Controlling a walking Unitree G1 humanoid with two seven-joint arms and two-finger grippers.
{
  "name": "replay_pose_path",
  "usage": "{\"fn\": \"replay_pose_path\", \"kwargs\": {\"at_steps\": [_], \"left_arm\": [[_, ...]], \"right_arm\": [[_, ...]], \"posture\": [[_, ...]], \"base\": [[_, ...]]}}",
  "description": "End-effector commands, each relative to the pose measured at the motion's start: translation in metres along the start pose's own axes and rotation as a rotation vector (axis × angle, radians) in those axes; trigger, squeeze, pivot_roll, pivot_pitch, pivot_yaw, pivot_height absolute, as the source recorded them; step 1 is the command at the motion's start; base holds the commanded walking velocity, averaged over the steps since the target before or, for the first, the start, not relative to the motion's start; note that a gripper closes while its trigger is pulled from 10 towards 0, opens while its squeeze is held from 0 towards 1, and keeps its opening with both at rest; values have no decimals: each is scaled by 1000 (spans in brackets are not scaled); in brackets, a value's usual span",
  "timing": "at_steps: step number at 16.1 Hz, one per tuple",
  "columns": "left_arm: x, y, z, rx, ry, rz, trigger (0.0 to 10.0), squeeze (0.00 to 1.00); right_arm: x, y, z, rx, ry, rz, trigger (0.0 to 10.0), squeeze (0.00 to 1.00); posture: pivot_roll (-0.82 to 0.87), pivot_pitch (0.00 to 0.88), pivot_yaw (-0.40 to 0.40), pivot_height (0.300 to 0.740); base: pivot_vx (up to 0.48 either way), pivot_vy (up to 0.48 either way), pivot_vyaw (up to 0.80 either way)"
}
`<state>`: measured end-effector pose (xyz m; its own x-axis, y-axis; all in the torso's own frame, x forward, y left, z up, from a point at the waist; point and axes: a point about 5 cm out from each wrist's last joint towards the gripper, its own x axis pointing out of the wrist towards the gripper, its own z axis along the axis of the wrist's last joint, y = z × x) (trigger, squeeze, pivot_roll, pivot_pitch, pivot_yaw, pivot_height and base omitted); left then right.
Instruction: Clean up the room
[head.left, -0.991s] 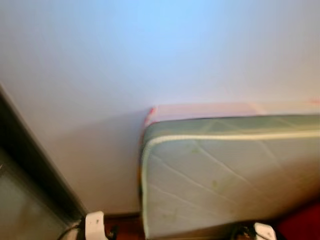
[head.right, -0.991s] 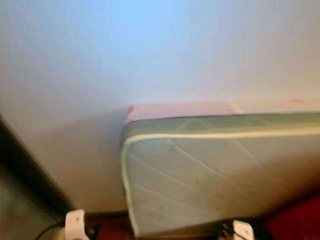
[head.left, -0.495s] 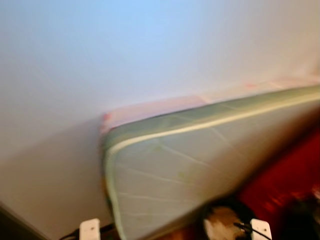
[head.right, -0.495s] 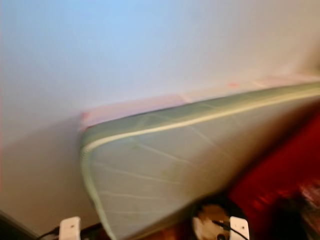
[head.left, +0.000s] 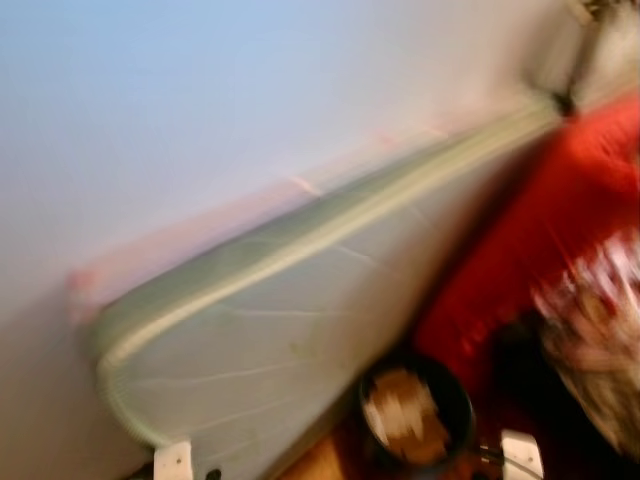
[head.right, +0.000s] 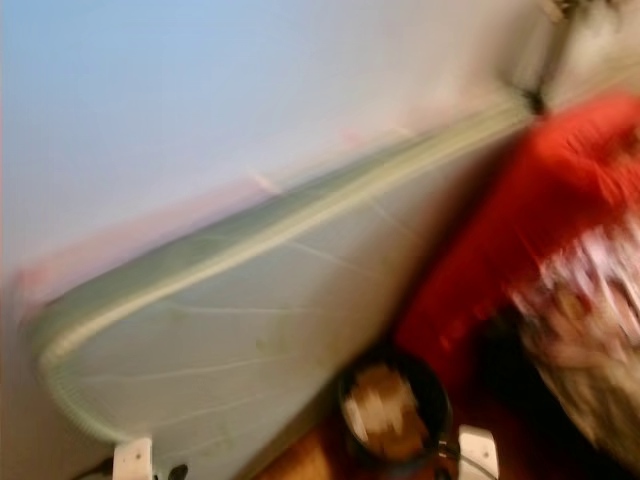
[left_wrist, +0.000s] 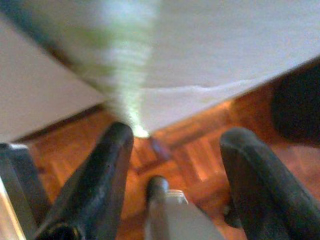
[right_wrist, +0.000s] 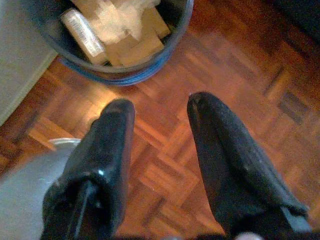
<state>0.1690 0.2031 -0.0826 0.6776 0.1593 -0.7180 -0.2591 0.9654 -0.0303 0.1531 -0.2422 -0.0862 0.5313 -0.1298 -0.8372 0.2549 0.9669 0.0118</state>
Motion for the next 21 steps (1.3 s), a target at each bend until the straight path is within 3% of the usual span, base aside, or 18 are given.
{"fn": "replay_pose_path", "kwargs": {"at_steps": [1,11,21], "left_arm": [[9,49,37,172,95,20,10000,0],[8,53,35,216,104,35,10000,0],[9,51,38,208,93,33,10000,0]], "right_arm": [[9,30,52,-16,-59,102,10000,0],[9,32,48,13,-63,102,10000,0],[9,30,52,12,-68,93,10000,0]], "posture": [[57,0,-20,740],[68,0,1,740],[54,0,-16,740]], "base": [[0,0,0],[0,0,0],[0,-331,0]]}}
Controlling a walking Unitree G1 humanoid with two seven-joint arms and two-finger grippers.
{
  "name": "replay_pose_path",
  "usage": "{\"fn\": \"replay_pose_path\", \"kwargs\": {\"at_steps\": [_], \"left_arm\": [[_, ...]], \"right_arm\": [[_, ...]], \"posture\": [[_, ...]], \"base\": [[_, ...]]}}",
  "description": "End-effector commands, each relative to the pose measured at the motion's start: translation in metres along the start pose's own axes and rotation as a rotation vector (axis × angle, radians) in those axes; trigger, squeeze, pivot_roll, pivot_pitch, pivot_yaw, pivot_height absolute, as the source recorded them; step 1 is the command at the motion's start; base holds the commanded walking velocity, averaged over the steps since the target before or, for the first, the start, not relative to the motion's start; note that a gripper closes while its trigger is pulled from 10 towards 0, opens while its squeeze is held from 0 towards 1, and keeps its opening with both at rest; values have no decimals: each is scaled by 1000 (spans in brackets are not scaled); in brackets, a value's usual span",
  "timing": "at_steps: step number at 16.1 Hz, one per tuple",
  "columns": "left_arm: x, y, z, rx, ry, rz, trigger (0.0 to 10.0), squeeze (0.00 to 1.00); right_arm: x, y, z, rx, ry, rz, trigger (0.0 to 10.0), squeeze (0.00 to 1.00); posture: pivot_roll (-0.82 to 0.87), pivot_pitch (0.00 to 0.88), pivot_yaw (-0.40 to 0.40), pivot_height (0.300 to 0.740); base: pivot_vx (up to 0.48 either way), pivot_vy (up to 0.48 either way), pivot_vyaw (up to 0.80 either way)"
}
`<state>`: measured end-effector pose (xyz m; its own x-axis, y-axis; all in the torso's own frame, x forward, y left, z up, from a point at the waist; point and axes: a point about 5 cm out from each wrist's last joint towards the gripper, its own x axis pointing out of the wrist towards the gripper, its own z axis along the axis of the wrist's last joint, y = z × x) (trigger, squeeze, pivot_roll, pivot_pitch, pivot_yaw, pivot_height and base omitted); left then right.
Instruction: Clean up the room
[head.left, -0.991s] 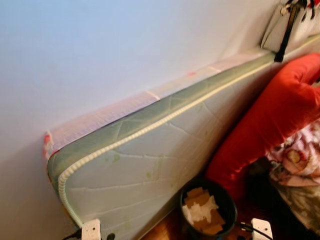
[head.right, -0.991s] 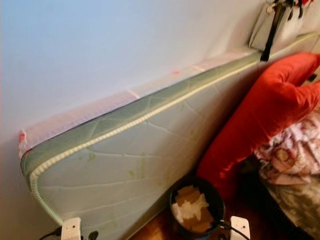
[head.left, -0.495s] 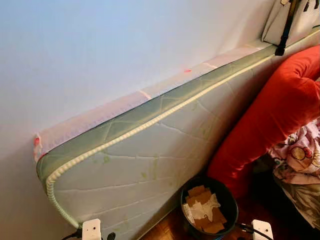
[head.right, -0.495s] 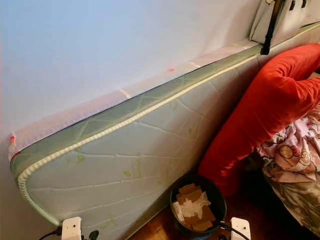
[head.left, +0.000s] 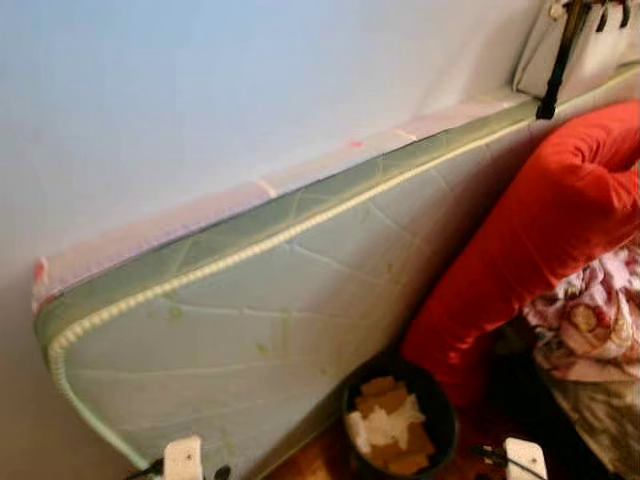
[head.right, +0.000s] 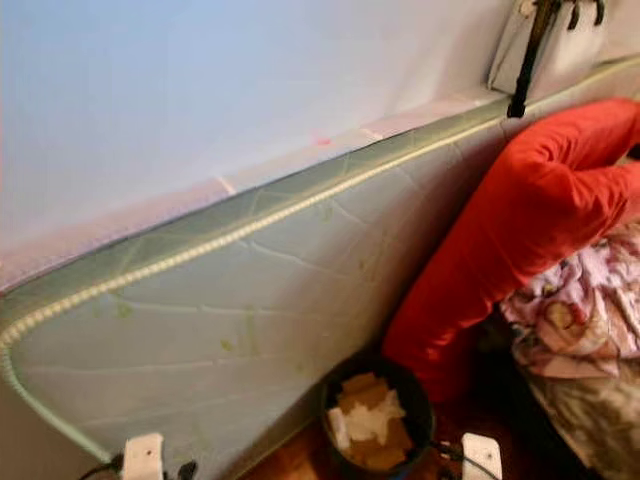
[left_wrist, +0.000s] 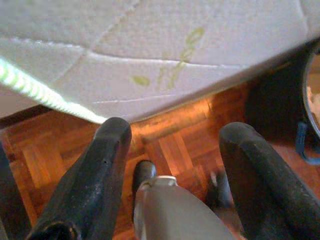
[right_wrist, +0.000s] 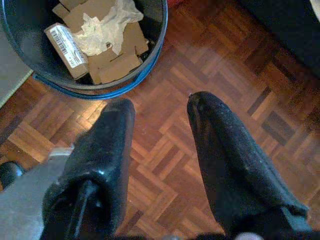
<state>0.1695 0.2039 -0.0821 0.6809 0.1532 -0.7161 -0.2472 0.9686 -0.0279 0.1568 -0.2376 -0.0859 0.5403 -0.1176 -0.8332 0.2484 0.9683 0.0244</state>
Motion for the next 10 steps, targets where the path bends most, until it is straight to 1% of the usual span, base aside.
{"fn": "replay_pose_path", "kwargs": {"at_steps": [1,6,10], "left_arm": [[9,51,37,195,96,39,10000,0],[9,51,37,192,97,38,10000,0],[9,51,37,193,96,36,10000,0]], "right_arm": [[9,25,50,8,-60,77,10000,0],[9,26,50,4,-60,86,10000,0],[9,26,51,15,-76,88,10000,0]], "posture": [[53,0,-15,740],[52,0,-14,740],[52,0,-13,740]], "base": [[0,-341,0],[0,-342,-800],[0,-340,0]]}}
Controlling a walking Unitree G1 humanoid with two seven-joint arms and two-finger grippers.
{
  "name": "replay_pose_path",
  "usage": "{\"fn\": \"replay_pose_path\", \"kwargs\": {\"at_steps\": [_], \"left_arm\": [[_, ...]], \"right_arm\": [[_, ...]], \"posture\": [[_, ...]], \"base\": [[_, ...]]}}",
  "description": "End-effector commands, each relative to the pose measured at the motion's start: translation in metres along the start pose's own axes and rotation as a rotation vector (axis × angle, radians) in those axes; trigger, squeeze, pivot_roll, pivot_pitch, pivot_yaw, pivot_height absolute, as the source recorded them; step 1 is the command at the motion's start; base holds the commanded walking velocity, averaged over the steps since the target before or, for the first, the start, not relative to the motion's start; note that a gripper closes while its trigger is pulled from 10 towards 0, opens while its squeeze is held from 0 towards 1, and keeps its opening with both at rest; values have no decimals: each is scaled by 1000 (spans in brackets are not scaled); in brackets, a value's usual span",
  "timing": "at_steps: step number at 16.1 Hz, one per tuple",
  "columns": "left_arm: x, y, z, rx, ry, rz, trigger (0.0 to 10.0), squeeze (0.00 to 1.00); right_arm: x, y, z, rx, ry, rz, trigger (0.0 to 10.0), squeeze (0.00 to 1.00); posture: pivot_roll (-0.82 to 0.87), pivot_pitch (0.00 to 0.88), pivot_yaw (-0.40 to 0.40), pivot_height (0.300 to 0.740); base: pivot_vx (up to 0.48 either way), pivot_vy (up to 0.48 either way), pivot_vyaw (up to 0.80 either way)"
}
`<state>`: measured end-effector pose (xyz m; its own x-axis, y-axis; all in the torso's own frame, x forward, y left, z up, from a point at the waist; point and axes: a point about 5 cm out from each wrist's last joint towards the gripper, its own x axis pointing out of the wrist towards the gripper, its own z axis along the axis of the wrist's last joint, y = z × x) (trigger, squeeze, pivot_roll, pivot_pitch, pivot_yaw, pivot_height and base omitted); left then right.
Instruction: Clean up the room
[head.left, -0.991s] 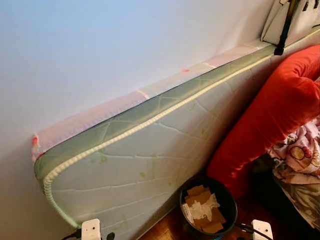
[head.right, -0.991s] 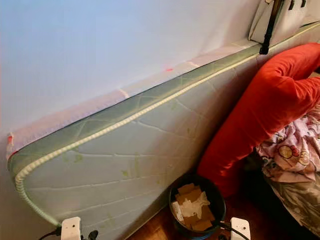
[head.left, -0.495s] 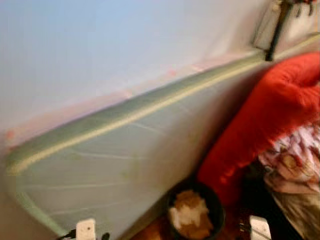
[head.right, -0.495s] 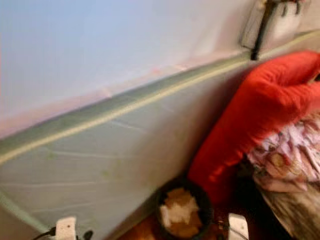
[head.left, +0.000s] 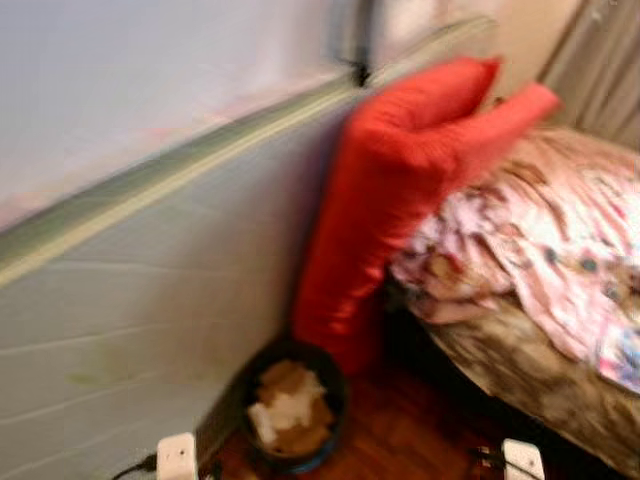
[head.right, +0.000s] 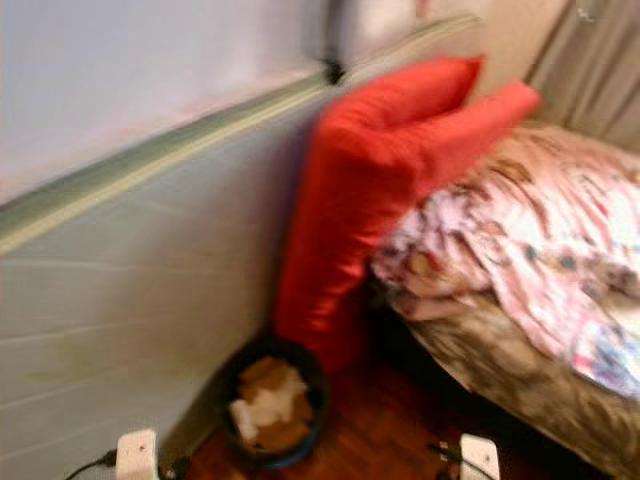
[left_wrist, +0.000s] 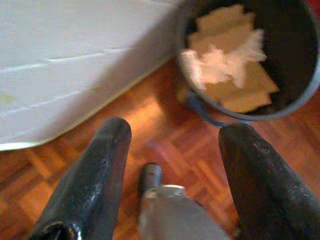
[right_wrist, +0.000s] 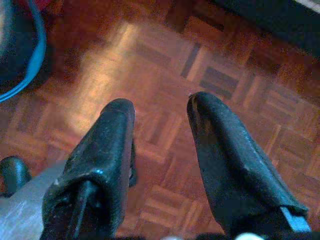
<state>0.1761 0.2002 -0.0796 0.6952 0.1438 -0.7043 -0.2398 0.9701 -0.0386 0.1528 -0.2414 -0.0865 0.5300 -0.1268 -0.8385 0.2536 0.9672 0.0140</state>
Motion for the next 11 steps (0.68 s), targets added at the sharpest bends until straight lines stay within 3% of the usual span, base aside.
{"fn": "replay_pose_path", "kwargs": {"at_steps": [1,11], "left_arm": [[6,57,32,195,114,47,10000,0],[6,56,32,200,116,41,10000,0]], "right_arm": [[9,31,54,17,-86,101,10000,0],[9,31,54,12,-88,101,10000,0]], "posture": [[52,0,-13,740],[49,0,-14,740]], "base": [[0,-337,0],[0,-336,0]]}}
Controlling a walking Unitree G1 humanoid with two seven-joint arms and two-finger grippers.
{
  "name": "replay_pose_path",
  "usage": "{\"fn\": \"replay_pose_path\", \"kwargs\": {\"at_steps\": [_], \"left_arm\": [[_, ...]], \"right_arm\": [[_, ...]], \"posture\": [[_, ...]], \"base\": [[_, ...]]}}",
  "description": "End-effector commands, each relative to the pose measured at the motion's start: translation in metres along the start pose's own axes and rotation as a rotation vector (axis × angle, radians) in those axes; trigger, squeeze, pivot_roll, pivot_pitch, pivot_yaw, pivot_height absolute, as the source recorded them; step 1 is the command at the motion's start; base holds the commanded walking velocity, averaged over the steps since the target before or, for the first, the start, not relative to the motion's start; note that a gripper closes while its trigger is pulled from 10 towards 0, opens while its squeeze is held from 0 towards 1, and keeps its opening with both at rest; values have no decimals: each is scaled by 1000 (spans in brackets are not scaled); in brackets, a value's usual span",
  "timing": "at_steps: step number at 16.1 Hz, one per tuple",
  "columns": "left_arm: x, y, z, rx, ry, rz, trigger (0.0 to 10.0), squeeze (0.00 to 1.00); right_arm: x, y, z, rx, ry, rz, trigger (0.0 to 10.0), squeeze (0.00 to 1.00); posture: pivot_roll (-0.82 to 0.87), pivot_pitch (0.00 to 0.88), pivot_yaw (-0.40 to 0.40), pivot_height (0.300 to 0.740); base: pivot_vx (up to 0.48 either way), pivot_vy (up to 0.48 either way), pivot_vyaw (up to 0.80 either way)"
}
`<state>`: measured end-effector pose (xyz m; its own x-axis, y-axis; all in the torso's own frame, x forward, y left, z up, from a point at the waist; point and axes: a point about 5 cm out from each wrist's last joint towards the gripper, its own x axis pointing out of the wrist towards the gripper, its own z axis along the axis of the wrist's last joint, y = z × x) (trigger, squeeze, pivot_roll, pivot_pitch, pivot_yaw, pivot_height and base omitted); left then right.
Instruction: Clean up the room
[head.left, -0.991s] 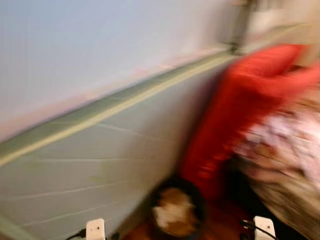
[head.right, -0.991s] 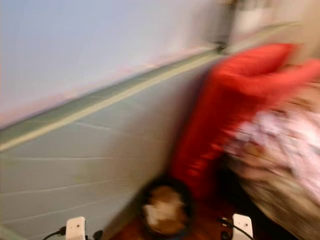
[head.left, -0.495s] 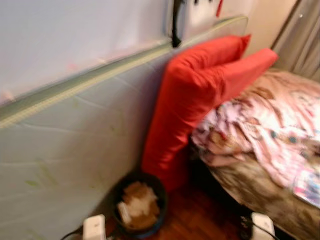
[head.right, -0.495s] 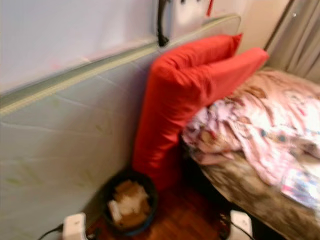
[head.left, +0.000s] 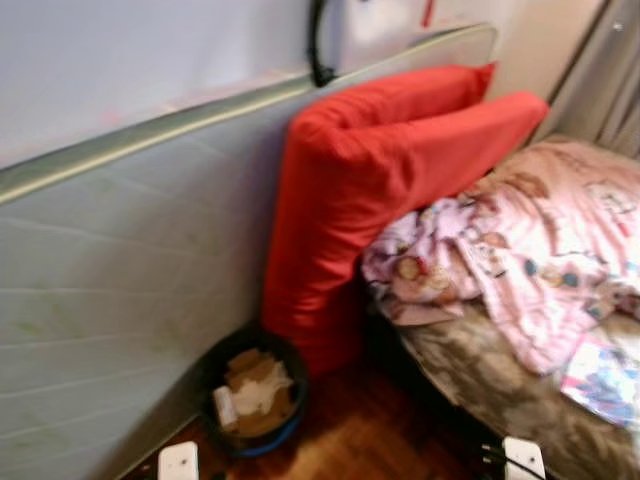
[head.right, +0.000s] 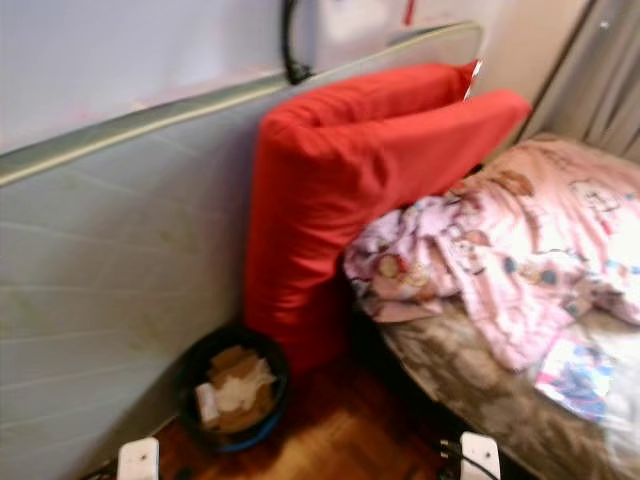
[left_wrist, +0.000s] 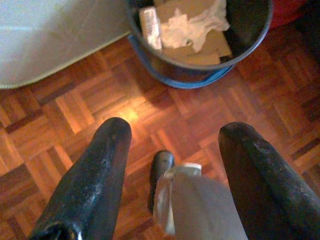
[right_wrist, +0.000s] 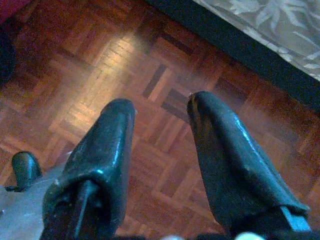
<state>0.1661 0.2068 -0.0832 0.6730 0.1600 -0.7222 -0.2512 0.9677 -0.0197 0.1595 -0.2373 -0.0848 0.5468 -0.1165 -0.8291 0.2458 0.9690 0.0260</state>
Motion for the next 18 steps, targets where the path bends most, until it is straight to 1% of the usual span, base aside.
{"fn": "replay_pose_path", "kwargs": {"at_steps": [1,12,13,15,16,17,18], "left_arm": [[10,47,40,195,90,22,10000,0],[9,47,38,199,95,19,10000,0],[9,48,38,200,95,19,10000,0],[9,48,37,203,96,18,10000,0],[9,48,37,203,97,19,10000,0],[9,48,36,189,96,23,10000,0],[9,48,36,187,93,21,10000,0]], "right_arm": [[9,25,49,9,-72,87,10000,0],[8,25,47,17,-76,86,10000,0],[8,26,46,31,-69,96,10000,0],[8,26,45,25,-69,89,10000,0],[8,25,46,2,-75,84,10000,0],[8,25,46,-11,-78,84,10000,0],[8,25,46,-5,-77,85,10000,0]], "posture": [[48,0,-14,740],[47,0,-8,740],[47,0,-6,740],[44,0,-1,740],[44,0,-1,740],[44,0,-1,740],[42,0,0,740]], "base": [[0,-334,0],[0,-336,0],[0,-337,0],[0,-334,0],[0,-300,0],[0,0,0],[0,0,0]]}}
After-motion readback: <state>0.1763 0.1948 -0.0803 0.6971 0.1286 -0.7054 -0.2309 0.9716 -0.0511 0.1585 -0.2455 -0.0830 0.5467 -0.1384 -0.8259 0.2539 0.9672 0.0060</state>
